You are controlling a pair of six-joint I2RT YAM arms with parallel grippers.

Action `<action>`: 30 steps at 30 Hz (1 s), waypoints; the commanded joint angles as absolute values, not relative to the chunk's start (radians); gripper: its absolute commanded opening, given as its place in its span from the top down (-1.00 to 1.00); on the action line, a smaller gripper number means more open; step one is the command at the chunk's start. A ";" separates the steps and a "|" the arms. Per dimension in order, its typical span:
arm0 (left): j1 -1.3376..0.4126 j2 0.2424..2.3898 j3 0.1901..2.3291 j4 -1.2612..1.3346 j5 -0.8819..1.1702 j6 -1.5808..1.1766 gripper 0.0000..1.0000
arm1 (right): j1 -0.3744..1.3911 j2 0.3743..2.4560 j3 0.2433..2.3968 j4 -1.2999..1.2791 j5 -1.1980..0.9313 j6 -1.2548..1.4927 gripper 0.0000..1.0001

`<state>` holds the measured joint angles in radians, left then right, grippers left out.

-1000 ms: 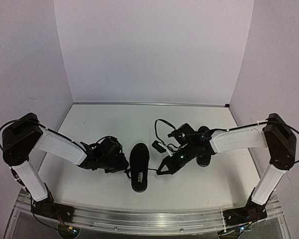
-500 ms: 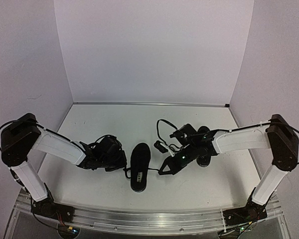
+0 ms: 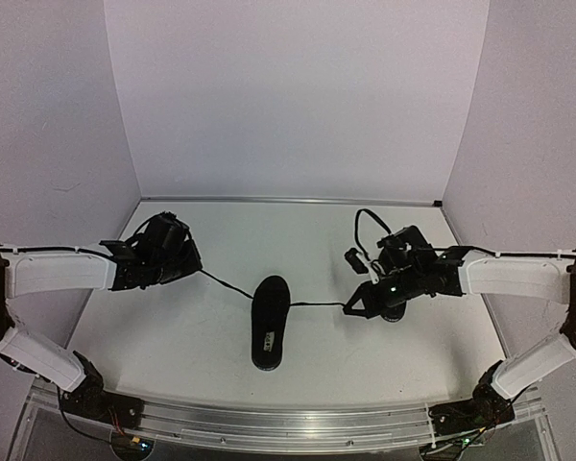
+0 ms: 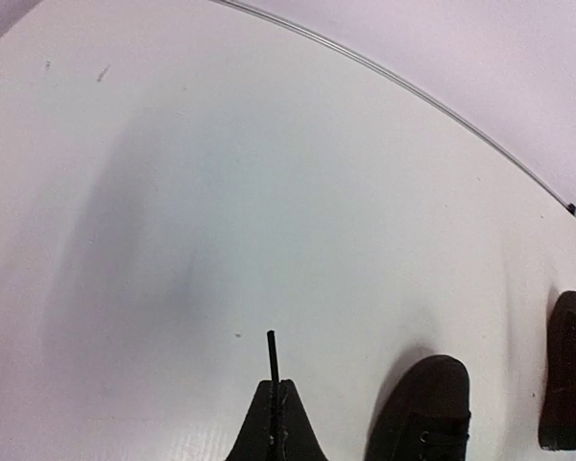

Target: Tie the shoes

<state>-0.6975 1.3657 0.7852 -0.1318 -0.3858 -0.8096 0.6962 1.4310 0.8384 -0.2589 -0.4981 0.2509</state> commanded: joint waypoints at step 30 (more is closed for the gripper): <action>-0.515 1.289 0.613 -0.410 -0.398 -0.929 1.00 | 0.551 1.268 0.596 -0.538 0.055 0.786 1.00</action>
<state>-0.5722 1.2711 0.6362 -0.3950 -0.4074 -0.9201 0.5725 1.2453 0.6088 -0.4860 -0.0578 0.7604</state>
